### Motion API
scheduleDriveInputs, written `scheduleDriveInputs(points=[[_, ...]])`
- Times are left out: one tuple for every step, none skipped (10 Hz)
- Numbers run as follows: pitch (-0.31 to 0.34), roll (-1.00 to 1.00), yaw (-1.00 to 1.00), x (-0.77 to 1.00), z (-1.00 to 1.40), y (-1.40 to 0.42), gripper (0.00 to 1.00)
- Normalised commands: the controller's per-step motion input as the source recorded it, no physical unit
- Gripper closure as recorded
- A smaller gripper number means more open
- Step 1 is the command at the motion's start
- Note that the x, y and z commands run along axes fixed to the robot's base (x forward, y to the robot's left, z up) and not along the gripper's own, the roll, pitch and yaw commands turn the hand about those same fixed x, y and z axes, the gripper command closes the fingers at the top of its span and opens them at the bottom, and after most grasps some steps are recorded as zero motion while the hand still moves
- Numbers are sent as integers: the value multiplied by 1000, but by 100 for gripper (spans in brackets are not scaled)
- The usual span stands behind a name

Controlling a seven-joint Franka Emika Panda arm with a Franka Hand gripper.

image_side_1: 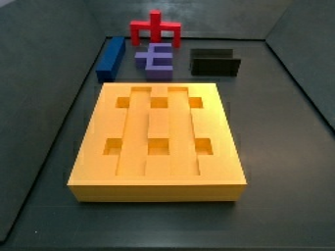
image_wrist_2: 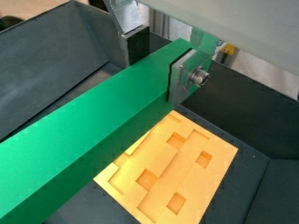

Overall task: Pick up the green object. Move up. Move to above the board. Insert the green object.
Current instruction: Insert the green object.

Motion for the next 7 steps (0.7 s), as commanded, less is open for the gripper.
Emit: scheduleDriveInputs(points=[[-31,-19,0,-23,0,0,100],[-14,-77,-6,0,0,0,100],[-51,-131,-14,0,-129,0,100],[-194,-169,-77,-337,-220,0,100],[-274,-150,-89,-389,-357,-137,100],[-283,-126,0,-257,-483,-343,100],[-226,-204,0,-14,-483,-237,100]])
